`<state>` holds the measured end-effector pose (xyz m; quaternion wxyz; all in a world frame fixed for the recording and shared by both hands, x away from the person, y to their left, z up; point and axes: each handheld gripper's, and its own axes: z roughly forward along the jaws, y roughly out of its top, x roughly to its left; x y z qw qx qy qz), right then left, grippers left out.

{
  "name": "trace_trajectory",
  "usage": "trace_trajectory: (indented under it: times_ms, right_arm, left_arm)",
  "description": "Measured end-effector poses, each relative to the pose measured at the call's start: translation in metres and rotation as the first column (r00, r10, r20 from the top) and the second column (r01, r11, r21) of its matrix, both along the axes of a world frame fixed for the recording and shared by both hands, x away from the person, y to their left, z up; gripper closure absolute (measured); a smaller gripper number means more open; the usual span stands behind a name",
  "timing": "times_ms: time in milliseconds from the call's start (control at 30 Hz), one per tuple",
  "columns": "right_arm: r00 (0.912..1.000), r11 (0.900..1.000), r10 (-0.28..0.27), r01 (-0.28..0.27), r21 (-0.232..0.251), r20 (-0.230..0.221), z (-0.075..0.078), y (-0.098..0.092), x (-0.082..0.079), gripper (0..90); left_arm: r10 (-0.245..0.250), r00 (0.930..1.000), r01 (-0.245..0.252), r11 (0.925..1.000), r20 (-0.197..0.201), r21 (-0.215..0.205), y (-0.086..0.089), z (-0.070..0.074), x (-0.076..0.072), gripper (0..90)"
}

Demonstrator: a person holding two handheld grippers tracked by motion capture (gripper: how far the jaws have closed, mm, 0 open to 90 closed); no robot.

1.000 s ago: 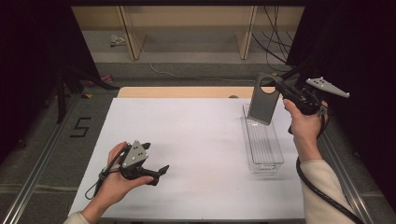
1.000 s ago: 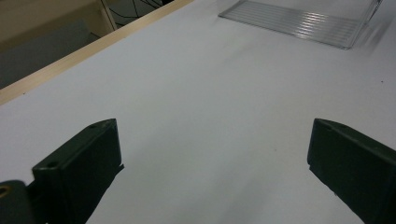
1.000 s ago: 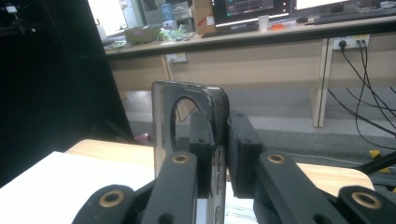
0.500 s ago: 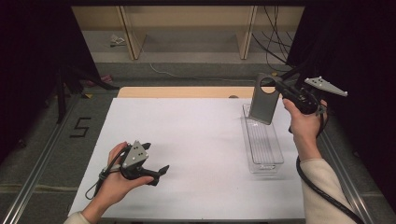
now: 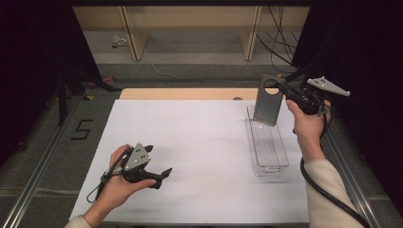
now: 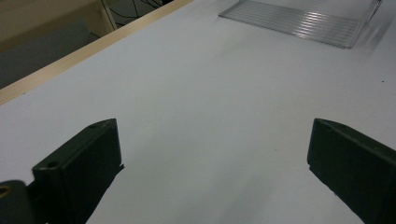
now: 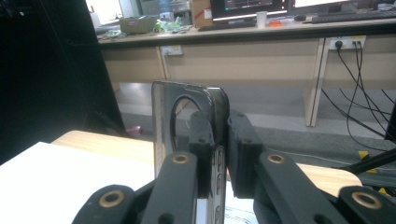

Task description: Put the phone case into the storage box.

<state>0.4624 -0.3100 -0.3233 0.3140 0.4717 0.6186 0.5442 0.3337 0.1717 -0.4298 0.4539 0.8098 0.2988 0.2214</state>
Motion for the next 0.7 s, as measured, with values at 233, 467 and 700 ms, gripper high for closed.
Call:
trace_trajectory:
  times_ms: [233, 467, 700]
  right_arm:
    - [0.9999, 1.0, -0.008, 0.008, -0.018, -0.007, -0.0015, -0.0001, 0.0041, 81.8]
    - [0.9999, 1.0, -0.008, 0.008, -0.026, -0.011, -0.0028, -0.0003, 0.0065, 81.8]
    - [1.0, 0.999, -0.008, 0.008, -0.033, -0.001, -0.0016, 0.0, 0.0088, 81.9]
  left_arm:
    - [0.001, 1.0, -0.001, 1.0, -0.001, 0.0, 0.0001, -0.0004, 0.0002, 2.5]
    - [0.001, 1.0, -0.001, 1.0, -0.001, -0.001, 0.0001, -0.0002, 0.0002, 2.5]
    - [0.002, 1.0, -0.002, 1.0, 0.001, 0.001, 0.0001, -0.0003, 0.0, 2.5]
